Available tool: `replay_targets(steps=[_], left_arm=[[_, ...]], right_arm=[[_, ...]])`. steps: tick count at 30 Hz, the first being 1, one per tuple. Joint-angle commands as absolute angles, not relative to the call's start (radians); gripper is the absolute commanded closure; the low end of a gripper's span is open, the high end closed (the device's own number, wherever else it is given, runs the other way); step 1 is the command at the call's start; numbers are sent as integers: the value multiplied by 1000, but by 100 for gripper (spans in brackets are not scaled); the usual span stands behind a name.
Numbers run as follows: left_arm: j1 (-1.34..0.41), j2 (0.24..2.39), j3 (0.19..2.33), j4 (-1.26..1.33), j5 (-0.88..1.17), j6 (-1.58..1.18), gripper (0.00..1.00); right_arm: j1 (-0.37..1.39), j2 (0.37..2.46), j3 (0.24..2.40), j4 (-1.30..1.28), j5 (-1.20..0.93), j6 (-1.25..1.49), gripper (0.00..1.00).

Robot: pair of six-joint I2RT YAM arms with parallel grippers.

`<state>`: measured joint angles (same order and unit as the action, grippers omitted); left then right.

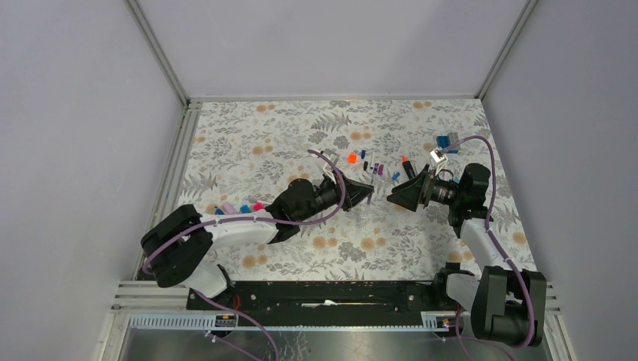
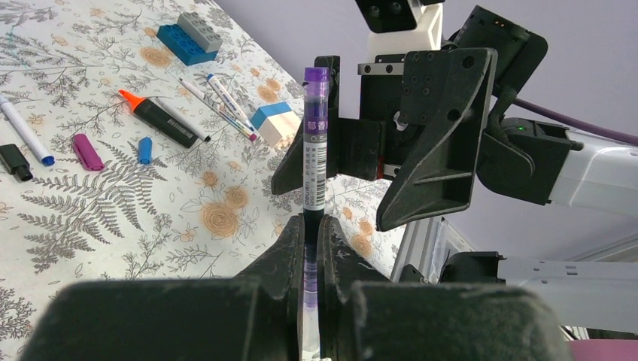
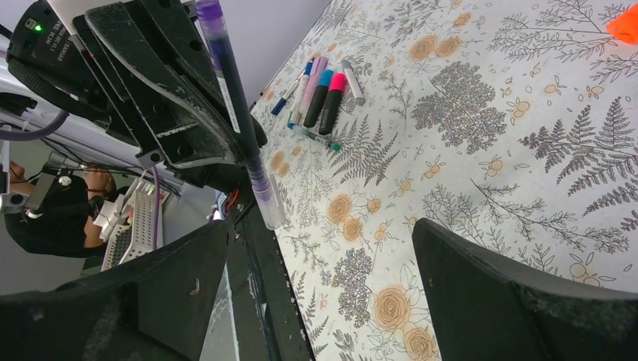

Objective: Open the pen caps
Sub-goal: Open the pen cap from the pen.

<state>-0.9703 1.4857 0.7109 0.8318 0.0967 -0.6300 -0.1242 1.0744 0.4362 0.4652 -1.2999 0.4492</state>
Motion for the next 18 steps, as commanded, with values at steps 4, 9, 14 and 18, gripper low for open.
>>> replay_targets(steps=[4, 9, 14, 18], left_arm=[[-979, 1518, 739, 926, 84, -648, 100], [-985, 1539, 741, 951, 82, -662, 100], [-988, 1569, 756, 965, 96, -671, 100], [-992, 1600, 770, 989, 111, -692, 100]], right_arm=[[-120, 1070, 481, 474, -1314, 428, 2], [-120, 1073, 482, 479, -1319, 425, 2], [-120, 1095, 488, 547, -1329, 475, 2], [-110, 1135, 507, 684, -1338, 589, 2]])
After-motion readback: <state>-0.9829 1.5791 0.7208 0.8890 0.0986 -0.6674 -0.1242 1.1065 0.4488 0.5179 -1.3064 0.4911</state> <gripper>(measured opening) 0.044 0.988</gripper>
